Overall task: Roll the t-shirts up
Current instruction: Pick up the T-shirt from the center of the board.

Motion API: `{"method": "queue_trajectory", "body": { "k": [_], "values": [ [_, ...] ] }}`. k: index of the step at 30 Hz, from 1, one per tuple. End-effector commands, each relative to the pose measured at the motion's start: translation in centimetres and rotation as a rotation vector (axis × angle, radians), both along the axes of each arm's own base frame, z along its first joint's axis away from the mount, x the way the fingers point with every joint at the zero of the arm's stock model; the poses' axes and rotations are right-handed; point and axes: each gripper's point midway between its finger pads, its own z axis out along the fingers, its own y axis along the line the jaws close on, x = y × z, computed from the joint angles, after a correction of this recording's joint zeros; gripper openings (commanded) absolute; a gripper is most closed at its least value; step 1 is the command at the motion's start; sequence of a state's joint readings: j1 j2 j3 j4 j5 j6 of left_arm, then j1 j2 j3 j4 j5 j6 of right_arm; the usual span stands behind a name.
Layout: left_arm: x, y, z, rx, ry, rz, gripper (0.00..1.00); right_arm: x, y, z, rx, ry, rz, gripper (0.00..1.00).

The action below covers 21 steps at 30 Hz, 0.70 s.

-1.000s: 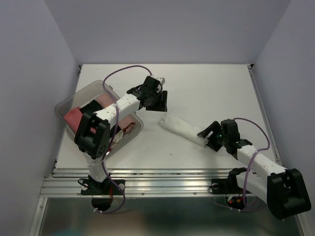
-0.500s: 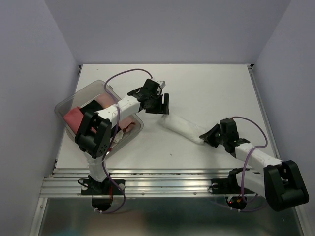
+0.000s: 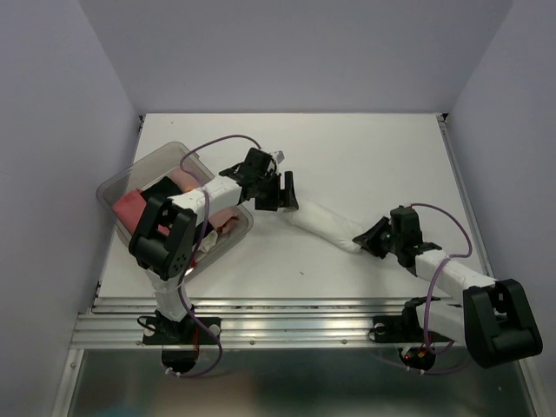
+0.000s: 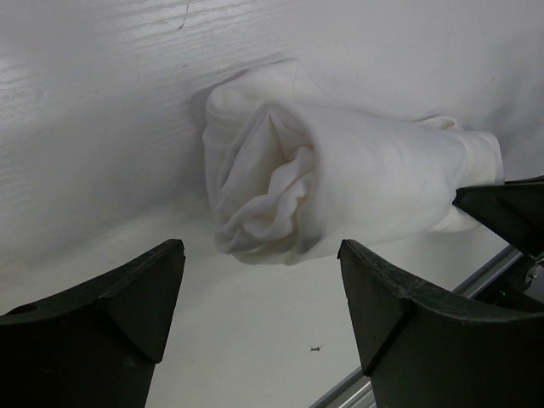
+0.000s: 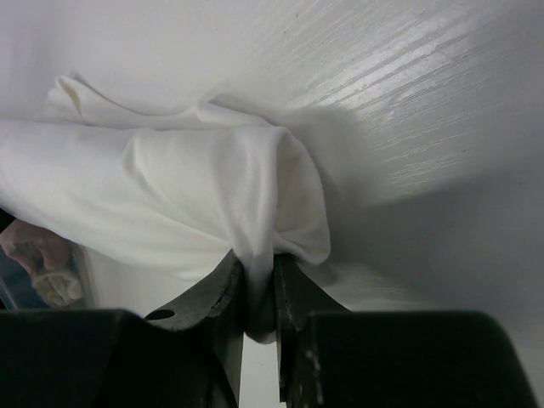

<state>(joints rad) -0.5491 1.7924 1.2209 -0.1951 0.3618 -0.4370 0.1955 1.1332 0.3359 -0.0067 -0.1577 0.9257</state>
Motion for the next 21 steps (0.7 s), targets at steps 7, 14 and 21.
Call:
{"method": "queue_trajectory", "body": {
  "k": [7, 14, 21],
  "values": [
    [0.9, -1.8, 0.2, -0.134, 0.009, 0.042, 0.83, -3.3, -3.1, -4.2, -0.155, 0.162, -0.033, 0.01],
    [1.2, -0.8, -2.3, -0.059, 0.052, 0.109, 0.83, -3.3, -3.0, -4.0, -0.151, 0.156, -0.031, 0.01],
    [1.0, -0.2, -3.5, -0.018, 0.071, 0.116, 0.83, -3.2, -2.9, -3.9, -0.146, 0.157, -0.031, 0.01]
  ]
}}
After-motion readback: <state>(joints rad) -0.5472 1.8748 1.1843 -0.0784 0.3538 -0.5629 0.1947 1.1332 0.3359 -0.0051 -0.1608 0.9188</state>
